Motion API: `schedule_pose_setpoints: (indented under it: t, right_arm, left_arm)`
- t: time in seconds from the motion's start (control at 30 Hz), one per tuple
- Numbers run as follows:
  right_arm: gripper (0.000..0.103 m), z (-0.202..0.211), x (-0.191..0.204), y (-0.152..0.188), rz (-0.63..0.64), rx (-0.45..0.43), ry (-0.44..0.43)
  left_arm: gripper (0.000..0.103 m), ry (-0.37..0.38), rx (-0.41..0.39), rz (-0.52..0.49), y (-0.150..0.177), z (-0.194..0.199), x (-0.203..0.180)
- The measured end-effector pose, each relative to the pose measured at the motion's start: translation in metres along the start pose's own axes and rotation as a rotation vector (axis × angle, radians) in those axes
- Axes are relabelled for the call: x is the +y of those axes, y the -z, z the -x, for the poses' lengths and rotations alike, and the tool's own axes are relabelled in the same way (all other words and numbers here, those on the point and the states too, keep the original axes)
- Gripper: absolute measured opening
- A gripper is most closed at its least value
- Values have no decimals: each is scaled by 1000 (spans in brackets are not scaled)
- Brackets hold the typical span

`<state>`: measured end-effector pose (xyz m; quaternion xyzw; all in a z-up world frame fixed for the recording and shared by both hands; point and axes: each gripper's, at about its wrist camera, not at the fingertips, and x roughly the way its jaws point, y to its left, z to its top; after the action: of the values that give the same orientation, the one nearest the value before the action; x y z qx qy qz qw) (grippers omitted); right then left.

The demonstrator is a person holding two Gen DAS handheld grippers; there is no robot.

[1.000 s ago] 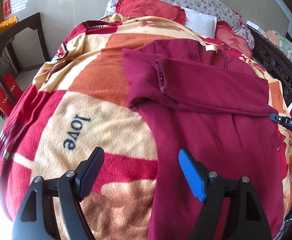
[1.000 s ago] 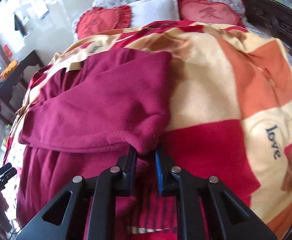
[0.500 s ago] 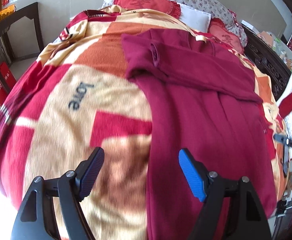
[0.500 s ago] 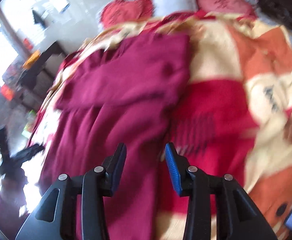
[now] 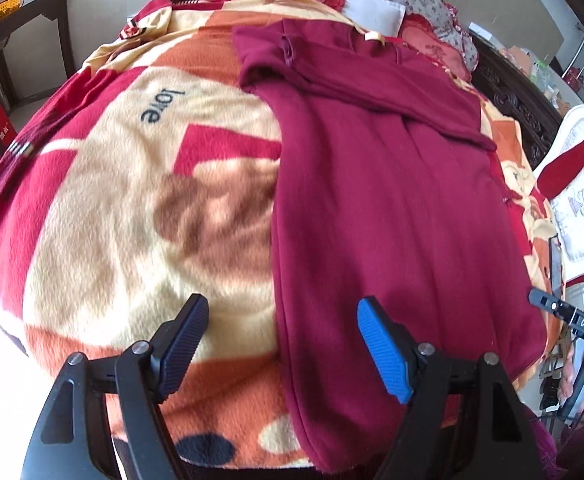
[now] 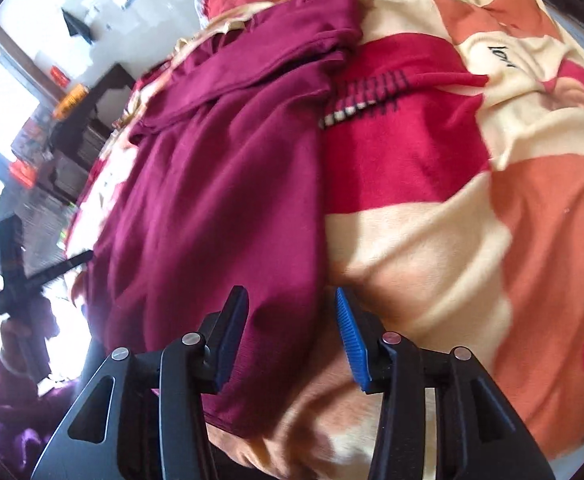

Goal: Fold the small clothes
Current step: 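Grasp the sweater hem with the right tool and straighten it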

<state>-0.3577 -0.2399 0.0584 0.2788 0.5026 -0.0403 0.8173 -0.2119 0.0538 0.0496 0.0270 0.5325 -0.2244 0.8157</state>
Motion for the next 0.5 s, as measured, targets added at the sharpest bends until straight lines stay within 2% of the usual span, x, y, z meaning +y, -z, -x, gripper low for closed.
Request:
schedule_pose_setpoints:
  t: [0.2, 0.37, 0.5]
  right_arm:
    - [26, -15, 8, 2, 49, -33, -34]
    - [25, -1, 4, 0, 80, -53, -27]
    - [25, 9, -9, 5, 50, -14, -65]
  left_arm:
    - [81, 2, 8, 45, 1, -1, -4]
    - [81, -22, 2, 48, 0, 2, -6]
    - [81, -19, 3, 49, 6, 10, -2]
